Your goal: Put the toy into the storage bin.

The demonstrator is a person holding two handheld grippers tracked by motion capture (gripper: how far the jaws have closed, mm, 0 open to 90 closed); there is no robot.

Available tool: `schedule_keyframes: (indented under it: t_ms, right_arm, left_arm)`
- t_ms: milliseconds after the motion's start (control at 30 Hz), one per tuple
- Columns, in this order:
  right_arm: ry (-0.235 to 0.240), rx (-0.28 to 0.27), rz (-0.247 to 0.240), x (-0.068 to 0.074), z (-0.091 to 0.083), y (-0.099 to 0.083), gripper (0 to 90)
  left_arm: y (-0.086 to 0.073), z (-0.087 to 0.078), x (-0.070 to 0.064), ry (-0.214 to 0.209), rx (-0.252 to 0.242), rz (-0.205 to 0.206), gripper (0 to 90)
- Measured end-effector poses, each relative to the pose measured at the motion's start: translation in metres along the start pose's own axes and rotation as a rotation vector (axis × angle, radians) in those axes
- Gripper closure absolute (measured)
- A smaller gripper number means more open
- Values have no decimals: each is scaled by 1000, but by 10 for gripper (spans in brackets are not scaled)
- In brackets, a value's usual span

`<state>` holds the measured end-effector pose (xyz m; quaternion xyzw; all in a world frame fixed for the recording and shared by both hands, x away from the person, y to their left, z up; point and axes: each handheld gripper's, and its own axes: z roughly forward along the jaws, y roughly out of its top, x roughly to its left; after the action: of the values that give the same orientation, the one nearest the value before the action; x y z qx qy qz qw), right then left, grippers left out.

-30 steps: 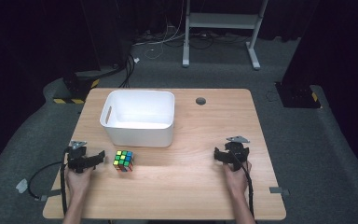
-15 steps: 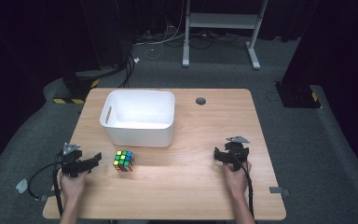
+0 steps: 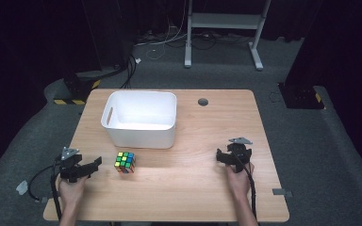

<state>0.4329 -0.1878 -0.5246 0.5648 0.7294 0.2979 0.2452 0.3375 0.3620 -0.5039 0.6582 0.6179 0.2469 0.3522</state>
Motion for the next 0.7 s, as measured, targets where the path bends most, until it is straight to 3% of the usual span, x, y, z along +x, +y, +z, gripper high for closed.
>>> schedule_keyframes:
  t_ms: [467,700]
  right_arm:
    - [0,0,-2,0,0,0,148]
    - [0,0,0,0,0,0,148]
  left_arm:
    - [9,-10,-9,-54,-15,30,137]
    - [8,-17,-10,-72,-27,23,136]
